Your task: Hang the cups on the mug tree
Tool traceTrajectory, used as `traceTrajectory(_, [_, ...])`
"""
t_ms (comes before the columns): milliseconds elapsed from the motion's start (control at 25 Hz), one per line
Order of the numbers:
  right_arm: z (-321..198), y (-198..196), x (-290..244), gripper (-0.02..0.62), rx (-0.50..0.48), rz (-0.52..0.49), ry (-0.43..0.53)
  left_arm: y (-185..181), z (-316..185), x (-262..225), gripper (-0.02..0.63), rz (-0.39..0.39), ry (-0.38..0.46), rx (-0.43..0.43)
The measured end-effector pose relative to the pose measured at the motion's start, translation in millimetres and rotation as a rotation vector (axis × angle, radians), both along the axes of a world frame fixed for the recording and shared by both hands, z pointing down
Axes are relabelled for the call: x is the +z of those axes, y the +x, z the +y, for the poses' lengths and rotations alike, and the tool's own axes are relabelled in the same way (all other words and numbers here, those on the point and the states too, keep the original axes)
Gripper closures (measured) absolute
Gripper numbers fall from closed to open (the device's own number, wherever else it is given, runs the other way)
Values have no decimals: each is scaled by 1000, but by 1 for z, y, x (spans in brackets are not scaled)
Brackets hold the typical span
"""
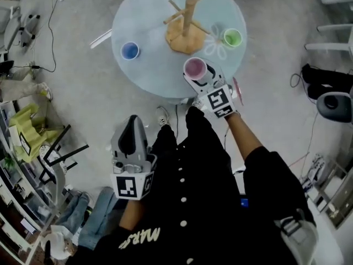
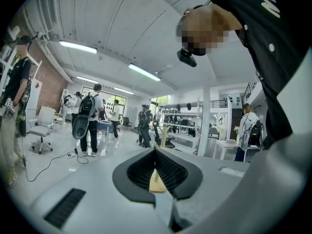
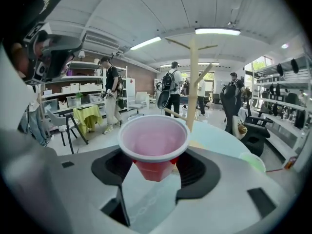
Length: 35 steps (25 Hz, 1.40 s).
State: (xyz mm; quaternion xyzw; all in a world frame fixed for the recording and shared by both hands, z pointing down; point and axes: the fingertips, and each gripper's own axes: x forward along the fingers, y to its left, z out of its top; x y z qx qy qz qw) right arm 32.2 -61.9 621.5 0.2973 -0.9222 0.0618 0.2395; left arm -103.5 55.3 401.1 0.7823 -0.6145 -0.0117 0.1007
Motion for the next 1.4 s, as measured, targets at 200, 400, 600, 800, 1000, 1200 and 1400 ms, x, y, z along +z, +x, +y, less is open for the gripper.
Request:
traceTrajectory(200, [-30, 18, -35, 311, 68, 32, -1, 1, 0, -31, 611, 15, 70, 11])
traceTrajectory(400, [-54, 26, -58, 311, 113, 98, 9, -2, -5, -56, 611, 13, 119, 12])
traceTrajectory(600, [-60, 28, -77, 310, 119, 100, 1, 0, -2, -74, 611, -9, 162, 31])
traceTrajectory(800, [-66, 29, -87, 310, 131, 100, 7, -3, -4, -84, 611, 2, 203, 28])
traceTrajectory(1000, [-64, 33, -102, 310, 141, 110, 48, -4, -1, -83, 611, -53, 209, 47])
traceTrajectory(1200, [-72, 33, -130, 311, 146, 90, 104, -6, -3, -88, 611, -58, 224, 52])
traceTrajectory(1400, [-91, 25, -159, 314, 134, 76, 154, -6, -9, -97, 611, -47, 239, 45])
